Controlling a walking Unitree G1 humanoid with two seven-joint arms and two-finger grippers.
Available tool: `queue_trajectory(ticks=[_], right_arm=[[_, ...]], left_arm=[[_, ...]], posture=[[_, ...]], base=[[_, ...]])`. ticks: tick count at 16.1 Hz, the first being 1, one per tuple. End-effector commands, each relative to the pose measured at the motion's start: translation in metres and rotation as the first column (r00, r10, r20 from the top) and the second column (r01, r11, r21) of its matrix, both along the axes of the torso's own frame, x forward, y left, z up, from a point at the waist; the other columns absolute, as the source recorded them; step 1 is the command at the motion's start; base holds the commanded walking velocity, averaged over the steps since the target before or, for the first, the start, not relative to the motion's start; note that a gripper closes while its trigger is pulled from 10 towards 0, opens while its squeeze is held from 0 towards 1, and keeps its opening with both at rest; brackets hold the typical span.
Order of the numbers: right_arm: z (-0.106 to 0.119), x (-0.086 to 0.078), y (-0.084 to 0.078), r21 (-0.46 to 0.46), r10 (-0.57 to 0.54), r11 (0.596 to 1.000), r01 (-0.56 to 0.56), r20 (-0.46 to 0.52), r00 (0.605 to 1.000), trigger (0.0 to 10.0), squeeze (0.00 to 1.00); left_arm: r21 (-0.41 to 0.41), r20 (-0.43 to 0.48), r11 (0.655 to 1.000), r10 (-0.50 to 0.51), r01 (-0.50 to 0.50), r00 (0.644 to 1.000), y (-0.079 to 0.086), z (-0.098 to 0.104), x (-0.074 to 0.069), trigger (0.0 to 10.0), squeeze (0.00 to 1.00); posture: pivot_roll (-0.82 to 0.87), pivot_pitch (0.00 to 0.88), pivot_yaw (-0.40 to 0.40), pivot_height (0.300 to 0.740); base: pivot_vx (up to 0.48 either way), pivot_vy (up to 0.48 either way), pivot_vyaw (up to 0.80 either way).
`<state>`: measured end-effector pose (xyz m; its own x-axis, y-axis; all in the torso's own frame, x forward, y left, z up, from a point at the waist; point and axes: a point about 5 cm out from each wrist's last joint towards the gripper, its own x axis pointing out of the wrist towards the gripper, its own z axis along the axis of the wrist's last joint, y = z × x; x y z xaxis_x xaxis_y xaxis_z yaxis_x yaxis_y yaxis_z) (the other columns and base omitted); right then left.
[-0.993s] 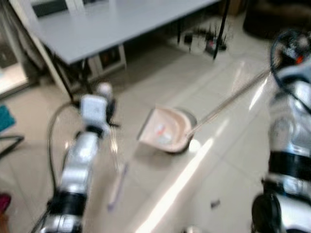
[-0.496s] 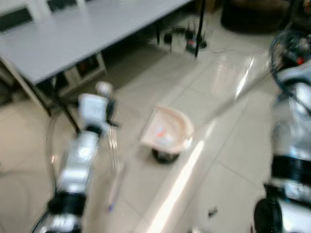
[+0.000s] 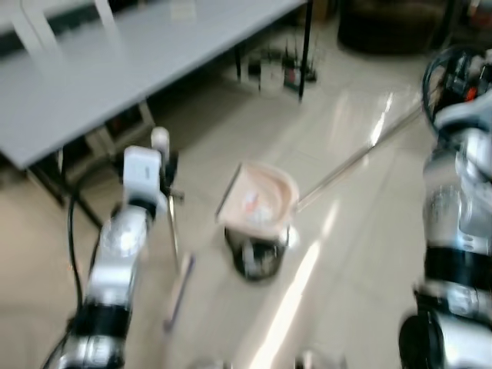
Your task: Sweep floor
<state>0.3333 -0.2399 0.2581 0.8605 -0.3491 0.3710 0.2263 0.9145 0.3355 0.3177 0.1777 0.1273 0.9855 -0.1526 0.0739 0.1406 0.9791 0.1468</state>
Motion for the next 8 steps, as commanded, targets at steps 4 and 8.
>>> queue_trajectory(ticks=[4, 8], right_arm=[[0.0164, -0.0027, 0.0059, -0.014, 0.024, 1.000, -0.023, 0.071, 0.997, 10.0, 0.00], [0.0147, -0.0041, 0.0048, -0.022, 0.028, 0.999, -0.027, 0.069, 0.997, 10.0, 0.00]], left_arm=[[-0.019, 0.051, 1.000, -0.010, 0.011, 0.999, 0.0001, 0.0118, 0.0029, 10.0, 0.00], [0.000, 0.040, 1.000, -0.007, 0.007, 0.999, 0.0001, 0.0089, 0.0018, 10.0, 0.00]], posture=[[-0.01, 0.009, 0.057, 0.740], [-0.01, 0.000, 0.052, 0.740]], base=[[0.360, 0.000, 0.00], [0.000, 0.000, 0.00]])
